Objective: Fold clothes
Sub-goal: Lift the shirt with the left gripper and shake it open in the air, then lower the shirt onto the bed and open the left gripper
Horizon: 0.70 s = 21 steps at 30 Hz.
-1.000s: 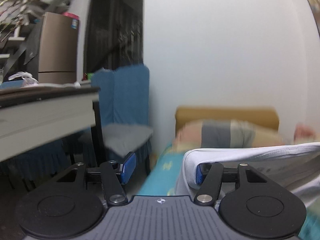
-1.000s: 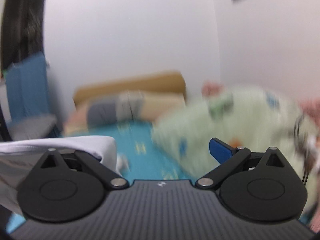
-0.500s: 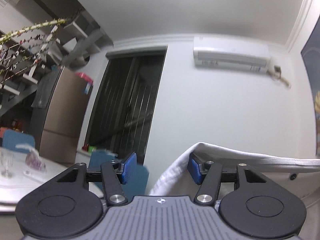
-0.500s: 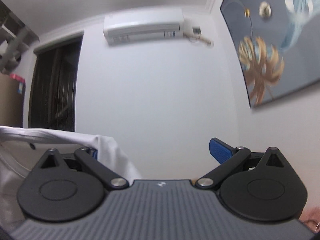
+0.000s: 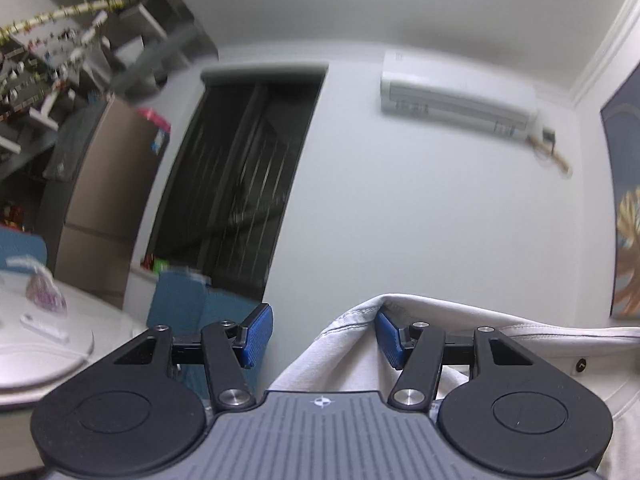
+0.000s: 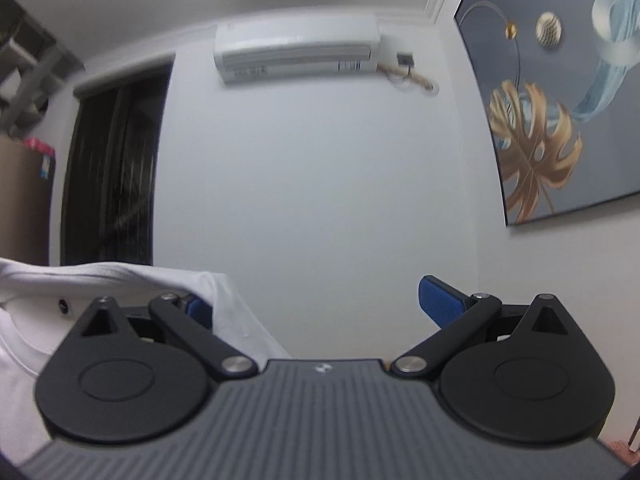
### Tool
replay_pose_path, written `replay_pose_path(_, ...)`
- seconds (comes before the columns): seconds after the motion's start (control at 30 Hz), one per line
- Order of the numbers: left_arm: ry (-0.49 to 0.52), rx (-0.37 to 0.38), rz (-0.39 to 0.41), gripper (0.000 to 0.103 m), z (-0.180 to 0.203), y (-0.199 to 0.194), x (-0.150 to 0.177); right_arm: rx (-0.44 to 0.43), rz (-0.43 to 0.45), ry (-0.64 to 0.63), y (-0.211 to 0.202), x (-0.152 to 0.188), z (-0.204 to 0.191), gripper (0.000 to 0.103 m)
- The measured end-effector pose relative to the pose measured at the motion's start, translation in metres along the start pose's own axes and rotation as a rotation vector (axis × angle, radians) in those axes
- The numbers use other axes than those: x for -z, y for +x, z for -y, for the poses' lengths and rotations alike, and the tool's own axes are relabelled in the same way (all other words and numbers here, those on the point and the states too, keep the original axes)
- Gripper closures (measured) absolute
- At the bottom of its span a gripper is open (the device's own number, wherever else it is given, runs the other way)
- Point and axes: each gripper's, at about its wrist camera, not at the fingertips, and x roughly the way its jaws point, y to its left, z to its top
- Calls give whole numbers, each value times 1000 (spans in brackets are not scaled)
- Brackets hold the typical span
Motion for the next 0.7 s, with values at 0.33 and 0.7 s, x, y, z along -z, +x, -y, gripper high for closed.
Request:
replay_pose_path(0.33,72,-63,-248,42,1,213,205,49,-303,-122,200,185,-21,0)
replay_pose_path(0.7,162,-247,-542,45,-17,458,503,55,-620,-156,447,488,-43,1)
